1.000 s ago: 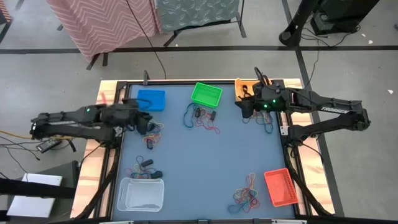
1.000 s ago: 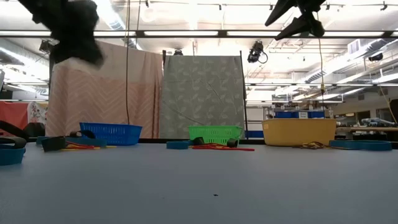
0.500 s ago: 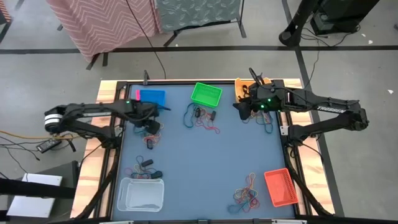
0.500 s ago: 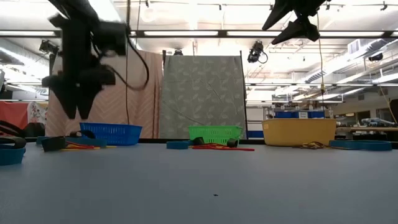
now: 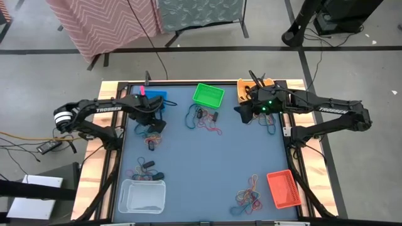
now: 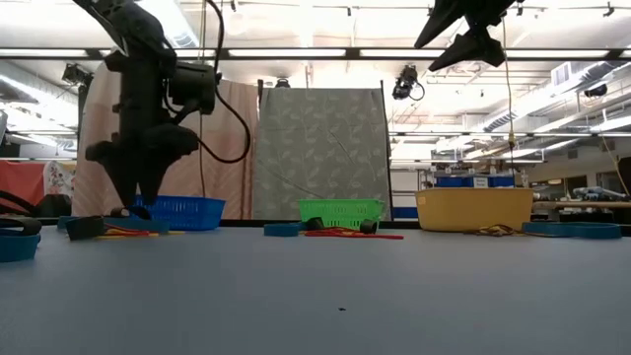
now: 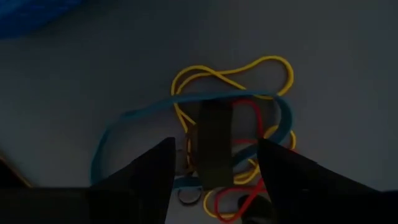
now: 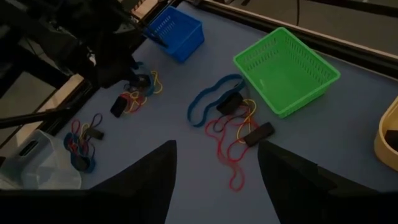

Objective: Sort rubber bands into baskets
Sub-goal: Put the black rubber band into the yellow bin

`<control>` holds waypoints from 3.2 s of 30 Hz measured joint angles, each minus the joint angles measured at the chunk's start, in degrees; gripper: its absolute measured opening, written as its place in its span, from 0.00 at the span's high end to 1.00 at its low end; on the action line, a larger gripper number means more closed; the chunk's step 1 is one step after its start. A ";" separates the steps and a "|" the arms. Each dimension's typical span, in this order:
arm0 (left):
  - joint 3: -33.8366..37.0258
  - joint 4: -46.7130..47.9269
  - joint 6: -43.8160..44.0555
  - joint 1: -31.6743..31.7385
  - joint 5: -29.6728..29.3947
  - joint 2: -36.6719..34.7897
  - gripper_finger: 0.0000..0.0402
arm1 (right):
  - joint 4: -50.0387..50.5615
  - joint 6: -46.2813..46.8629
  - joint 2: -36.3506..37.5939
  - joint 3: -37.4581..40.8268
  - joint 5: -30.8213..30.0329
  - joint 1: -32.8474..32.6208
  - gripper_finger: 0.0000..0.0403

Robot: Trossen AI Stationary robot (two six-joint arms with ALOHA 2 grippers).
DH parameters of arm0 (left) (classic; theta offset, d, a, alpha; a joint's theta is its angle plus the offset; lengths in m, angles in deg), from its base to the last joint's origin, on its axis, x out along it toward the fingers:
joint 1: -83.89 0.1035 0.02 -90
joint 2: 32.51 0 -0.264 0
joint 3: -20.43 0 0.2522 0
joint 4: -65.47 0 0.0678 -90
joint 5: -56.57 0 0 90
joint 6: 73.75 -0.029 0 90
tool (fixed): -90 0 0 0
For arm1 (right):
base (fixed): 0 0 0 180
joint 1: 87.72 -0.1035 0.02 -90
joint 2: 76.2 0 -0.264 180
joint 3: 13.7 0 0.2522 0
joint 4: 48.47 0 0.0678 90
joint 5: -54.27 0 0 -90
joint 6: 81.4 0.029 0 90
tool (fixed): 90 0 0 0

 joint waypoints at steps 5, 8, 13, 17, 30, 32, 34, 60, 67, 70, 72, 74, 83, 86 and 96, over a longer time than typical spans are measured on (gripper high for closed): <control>2.66 -0.47 1.02 0.20 0.85 0.00 0.43 | 0.00 0.00 0.00 0.00 -0.04 0.00 0.41; 3.88 -1.45 2.47 0.20 0.78 0.00 0.43 | 0.00 0.00 0.00 0.00 -0.12 0.00 0.42; 5.13 -4.78 3.02 0.20 0.74 0.00 0.46 | 0.00 0.00 0.02 0.00 -0.24 0.00 0.42; 5.29 -5.98 4.13 0.22 0.08 0.00 0.53 | 0.00 0.00 0.02 0.00 -0.33 0.00 0.42; 3.59 -6.71 2.19 0.27 2.78 -0.13 0.97 | -1.21 0.02 0.02 0.00 -0.37 0.00 0.43; 0.72 -5.34 0.91 0.27 3.44 -0.13 0.98 | -1.38 0.30 0.02 0.00 -0.23 0.00 0.43; -3.20 -3.46 -0.54 -0.01 3.47 -0.13 0.99 | -1.76 1.05 0.02 0.00 -0.08 0.00 0.43; -72.91 -34.30 -17.06 -1.37 11.94 54.53 1.00 | -52.95 -10.98 0.22 0.02 -3.43 0.01 0.43; -87.93 -46.60 -9.43 -2.39 11.21 68.67 0.97 | -53.02 -10.60 0.17 0.02 -6.22 0.02 0.43; -91.68 -48.23 -7.88 -3.19 9.62 73.16 0.93 | -53.02 -10.49 0.17 0.02 -6.25 0.02 0.43; -90.62 -50.89 -7.48 -3.92 8.39 74.16 0.90 | -53.00 -10.28 0.15 0.02 -6.23 -0.13 0.43; -90.44 -50.71 -7.71 -4.67 7.03 74.91 0.86 | -52.90 -10.02 0.16 0.02 -6.21 -0.34 0.43; -90.48 -49.14 -16.76 -6.36 0.50 74.97 0.57 | -51.82 -9.84 0.13 0.02 -6.20 -0.55 0.43; -90.48 -47.40 -16.93 -6.20 0.32 74.88 0.48 | -51.80 -9.89 0.13 0.02 -6.20 -0.55 0.43; -91.59 -47.22 -16.63 -5.31 0.11 74.84 0.32 | -51.79 -9.99 0.13 0.02 -6.20 -0.55 0.43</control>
